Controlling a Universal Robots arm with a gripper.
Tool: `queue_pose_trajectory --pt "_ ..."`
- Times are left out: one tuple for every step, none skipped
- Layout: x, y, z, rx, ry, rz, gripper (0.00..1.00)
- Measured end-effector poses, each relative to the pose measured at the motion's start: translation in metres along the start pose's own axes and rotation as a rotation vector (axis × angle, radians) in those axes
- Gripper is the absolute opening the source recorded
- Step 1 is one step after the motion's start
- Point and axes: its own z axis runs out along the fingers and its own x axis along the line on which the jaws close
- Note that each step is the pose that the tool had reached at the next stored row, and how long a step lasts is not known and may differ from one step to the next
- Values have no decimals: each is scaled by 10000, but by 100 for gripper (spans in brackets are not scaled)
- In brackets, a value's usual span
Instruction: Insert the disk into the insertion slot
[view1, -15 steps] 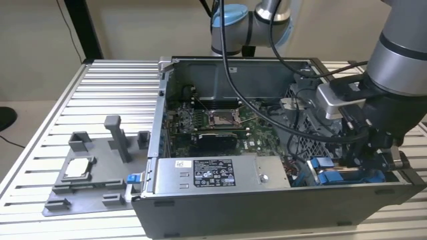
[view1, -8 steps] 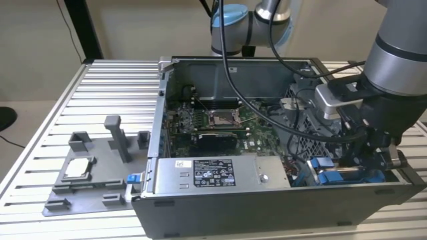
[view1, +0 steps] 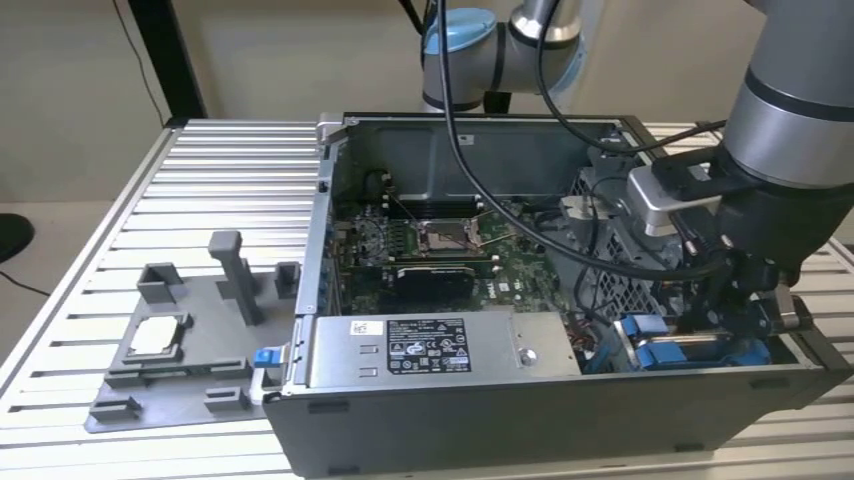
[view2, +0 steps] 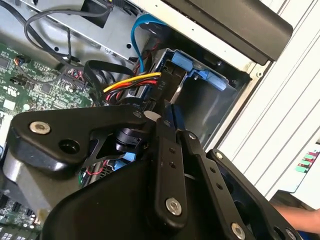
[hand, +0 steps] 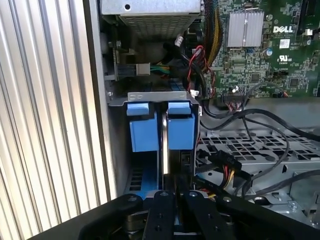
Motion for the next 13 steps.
queue_pose_trajectory --pt "0 0 0 5 0 0 0" --pt "-1 1 2 11 -1 0 0" --pt "-2 1 3 15 -1 1 0" --pt "-4 1 2 19 0 0 0" --pt "-7 1 2 23 1 0 0" --pt "-10 1 2 28 1 0 0" --pt "-13 2 2 33 0 0 0" --pt "-16 2 3 42 -1 0 0" --pt "-17 2 4 49 0 0 0" --pt "-18 3 7 59 -1 0 0" --pt "-20 5 11 70 -2 0 0" --pt "-23 6 17 83 -1 -1 0" --pt "-26 8 23 97 6 -2 0"
